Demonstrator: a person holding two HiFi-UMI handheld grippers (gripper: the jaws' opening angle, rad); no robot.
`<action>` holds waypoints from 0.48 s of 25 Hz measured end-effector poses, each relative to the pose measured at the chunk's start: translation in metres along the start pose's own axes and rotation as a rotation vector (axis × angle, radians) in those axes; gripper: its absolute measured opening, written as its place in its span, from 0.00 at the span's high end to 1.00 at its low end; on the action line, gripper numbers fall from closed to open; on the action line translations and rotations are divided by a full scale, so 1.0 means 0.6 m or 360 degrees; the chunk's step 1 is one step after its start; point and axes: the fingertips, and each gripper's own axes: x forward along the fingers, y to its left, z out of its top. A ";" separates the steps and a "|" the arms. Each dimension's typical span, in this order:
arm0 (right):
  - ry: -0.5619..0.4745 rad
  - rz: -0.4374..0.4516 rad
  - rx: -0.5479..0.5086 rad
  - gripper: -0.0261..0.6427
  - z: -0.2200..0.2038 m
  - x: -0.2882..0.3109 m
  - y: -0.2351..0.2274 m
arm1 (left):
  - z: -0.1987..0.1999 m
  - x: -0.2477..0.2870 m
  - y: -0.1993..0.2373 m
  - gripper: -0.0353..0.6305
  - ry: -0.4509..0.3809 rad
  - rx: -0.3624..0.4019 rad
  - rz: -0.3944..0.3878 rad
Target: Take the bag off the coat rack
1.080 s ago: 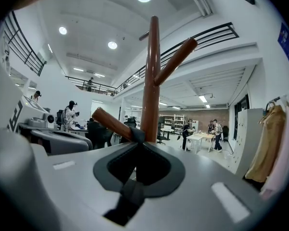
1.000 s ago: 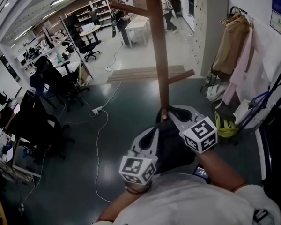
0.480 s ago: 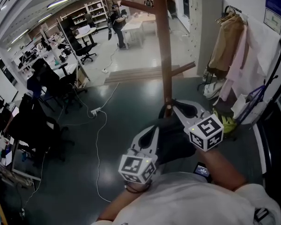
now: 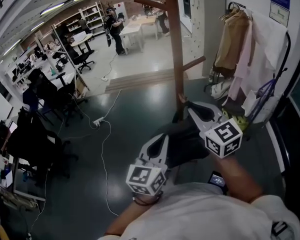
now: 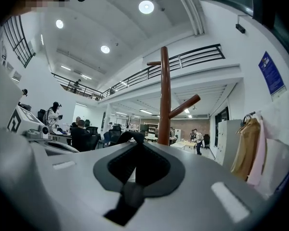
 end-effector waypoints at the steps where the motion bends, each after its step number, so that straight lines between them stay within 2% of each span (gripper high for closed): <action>1: -0.0008 -0.0015 -0.0001 0.92 0.002 -0.005 0.006 | 0.000 -0.008 0.000 0.94 0.0002 -0.0001 -0.0009; 12: -0.0025 -0.0150 0.0063 0.92 -0.022 -0.050 0.061 | -0.021 -0.072 -0.007 0.94 0.0056 -0.0011 -0.0113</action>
